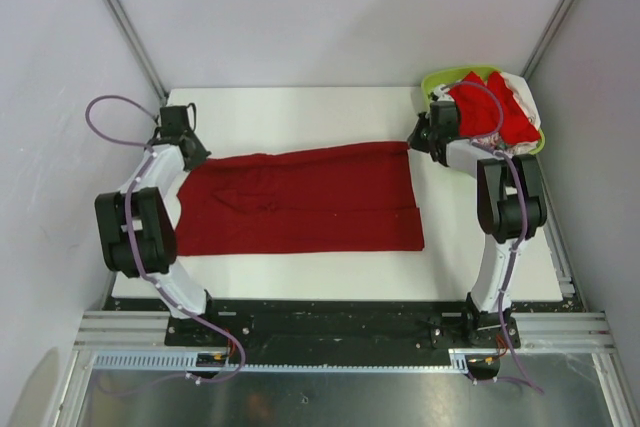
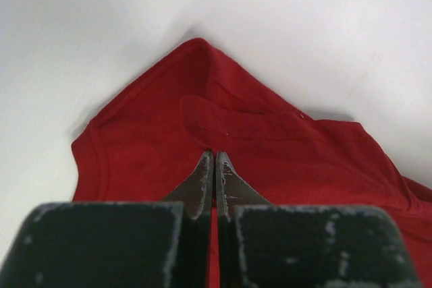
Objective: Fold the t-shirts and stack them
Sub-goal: Fold the other side of the tshirt into a rectangle
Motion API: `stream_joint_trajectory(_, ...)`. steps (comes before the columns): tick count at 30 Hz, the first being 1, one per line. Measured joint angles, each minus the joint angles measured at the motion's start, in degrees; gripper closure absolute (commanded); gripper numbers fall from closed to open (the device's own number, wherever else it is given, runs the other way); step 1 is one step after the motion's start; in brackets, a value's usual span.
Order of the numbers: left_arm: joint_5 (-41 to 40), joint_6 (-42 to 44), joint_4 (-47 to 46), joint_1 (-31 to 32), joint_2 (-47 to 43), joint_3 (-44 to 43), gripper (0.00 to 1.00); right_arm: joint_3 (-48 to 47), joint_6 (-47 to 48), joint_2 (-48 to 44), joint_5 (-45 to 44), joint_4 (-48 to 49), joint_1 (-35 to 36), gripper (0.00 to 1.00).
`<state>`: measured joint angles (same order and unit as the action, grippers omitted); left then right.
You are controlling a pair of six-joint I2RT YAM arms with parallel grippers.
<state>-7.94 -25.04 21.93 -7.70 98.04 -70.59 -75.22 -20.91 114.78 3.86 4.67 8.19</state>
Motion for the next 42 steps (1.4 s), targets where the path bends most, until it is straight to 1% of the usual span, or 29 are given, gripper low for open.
stream_joint_trajectory(8,-0.5,0.0,0.0,-0.1,-5.5,5.6,1.00,6.3,-0.1,-6.0,-0.4,0.5,0.6,0.94)
stream_joint_trajectory(15,-0.9,0.0,0.0,-0.3,-7.5,7.5,1.00,11.9,-1.1,-10.1,-1.9,0.9,2.1,0.95)
stream_joint_trajectory(21,-0.9,0.1,0.1,-0.7,-8.9,8.4,1.00,15.9,-2.2,-11.1,-2.8,0.2,2.7,0.98)
stream_joint_trajectory(25,-0.9,0.2,0.4,-0.7,-9.9,9.0,1.00,16.4,-2.9,-11.7,-4.2,-0.7,2.7,1.00)
stream_joint_trajectory(33,-1.7,0.4,1.3,-0.8,-11.5,9.2,1.00,16.4,-3.5,-14.7,-5.9,-2.0,2.7,1.00)
stream_joint_trajectory(42,-2.9,0.5,1.7,-1.0,-15.9,12.9,1.00,18.5,-4.4,-18.2,-6.4,-3.7,3.0,1.00)
